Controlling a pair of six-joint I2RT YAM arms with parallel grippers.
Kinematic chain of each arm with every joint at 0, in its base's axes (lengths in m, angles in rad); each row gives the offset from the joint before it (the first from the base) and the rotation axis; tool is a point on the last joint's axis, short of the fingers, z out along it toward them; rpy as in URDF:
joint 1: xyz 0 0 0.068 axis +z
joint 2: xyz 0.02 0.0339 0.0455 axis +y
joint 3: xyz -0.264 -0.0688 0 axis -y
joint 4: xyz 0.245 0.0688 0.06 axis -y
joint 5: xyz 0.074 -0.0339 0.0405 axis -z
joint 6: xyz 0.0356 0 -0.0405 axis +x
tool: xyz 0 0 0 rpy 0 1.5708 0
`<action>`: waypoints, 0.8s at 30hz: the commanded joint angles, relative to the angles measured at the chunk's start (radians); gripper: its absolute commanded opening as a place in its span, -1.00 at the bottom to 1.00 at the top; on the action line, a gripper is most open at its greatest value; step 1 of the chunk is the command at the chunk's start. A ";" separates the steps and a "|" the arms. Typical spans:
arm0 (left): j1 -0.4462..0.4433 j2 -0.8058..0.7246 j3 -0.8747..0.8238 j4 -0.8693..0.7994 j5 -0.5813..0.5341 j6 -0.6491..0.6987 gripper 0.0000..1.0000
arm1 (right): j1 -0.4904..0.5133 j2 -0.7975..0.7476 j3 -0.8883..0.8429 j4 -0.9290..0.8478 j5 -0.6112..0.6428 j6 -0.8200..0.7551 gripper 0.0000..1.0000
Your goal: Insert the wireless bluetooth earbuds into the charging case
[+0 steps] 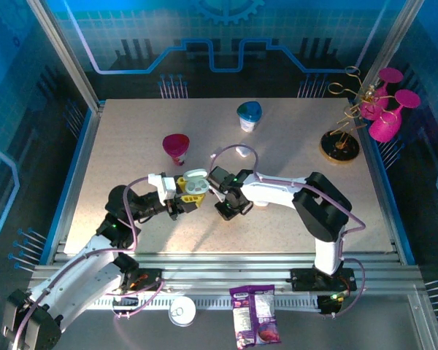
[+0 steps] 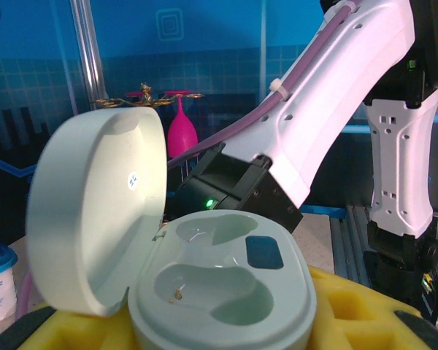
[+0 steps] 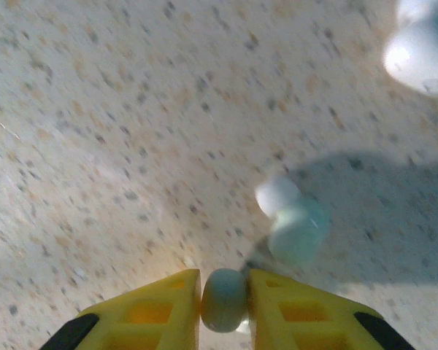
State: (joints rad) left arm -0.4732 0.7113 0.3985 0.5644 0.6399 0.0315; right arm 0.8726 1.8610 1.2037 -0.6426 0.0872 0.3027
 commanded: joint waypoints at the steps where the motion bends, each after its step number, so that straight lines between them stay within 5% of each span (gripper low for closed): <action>1: 0.001 -0.013 0.021 -0.005 0.001 0.027 -0.50 | -0.042 -0.080 -0.062 -0.023 0.016 0.014 -0.55; 24: 0.000 0.028 0.033 0.012 0.010 0.025 -0.49 | -0.199 -0.169 -0.188 0.059 -0.043 0.036 -0.38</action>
State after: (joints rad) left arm -0.4732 0.7349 0.3988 0.5575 0.6403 0.0368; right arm 0.6903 1.7199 1.0126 -0.5949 0.0635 0.3229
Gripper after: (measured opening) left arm 0.382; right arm 0.307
